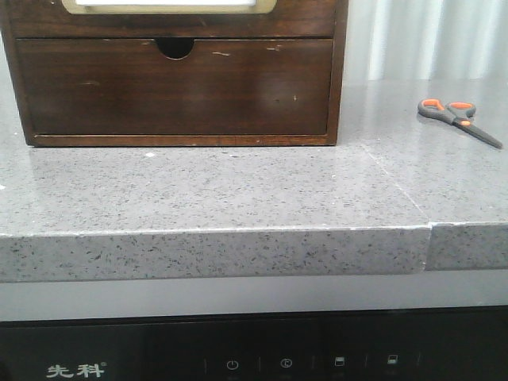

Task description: Put scissors in drawer with both arms

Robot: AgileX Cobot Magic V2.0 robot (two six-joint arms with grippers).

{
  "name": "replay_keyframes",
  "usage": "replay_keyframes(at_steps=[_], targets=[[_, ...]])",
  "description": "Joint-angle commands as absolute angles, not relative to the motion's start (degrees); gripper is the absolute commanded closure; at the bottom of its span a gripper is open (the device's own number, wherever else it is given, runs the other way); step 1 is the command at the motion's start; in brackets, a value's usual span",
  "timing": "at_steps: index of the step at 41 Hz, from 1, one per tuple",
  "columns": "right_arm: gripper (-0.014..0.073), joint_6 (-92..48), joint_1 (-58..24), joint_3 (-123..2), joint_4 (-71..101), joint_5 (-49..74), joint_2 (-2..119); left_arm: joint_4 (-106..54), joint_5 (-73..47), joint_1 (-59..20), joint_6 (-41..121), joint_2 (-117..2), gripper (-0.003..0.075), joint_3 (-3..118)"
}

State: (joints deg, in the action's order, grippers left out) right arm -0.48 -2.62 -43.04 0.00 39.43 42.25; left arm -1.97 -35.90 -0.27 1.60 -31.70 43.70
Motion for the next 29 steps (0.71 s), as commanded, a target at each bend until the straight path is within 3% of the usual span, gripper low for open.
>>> replay_keyframes(at_steps=[1,5,17,29], targets=[[0.0109,-0.9,-2.2,-45.0,-1.1,35.5,42.3,-2.5,-30.8,-0.2,1.1,-32.2,0.0267,45.1],[0.0092,-0.9,-2.2,-45.0,-1.6,35.6,42.3,-2.5,-30.1,-0.2,1.1,-32.3,0.018,45.1],[0.0093,-0.9,-2.2,-45.0,-1.7,35.5,42.3,-12.5,-28.0,-0.2,1.1,-38.2,0.0199,45.1],[0.0093,-0.9,-2.2,-45.0,-1.7,35.7,42.3,-38.6,-27.4,-0.2,5.5,-51.3,0.0204,45.1]])
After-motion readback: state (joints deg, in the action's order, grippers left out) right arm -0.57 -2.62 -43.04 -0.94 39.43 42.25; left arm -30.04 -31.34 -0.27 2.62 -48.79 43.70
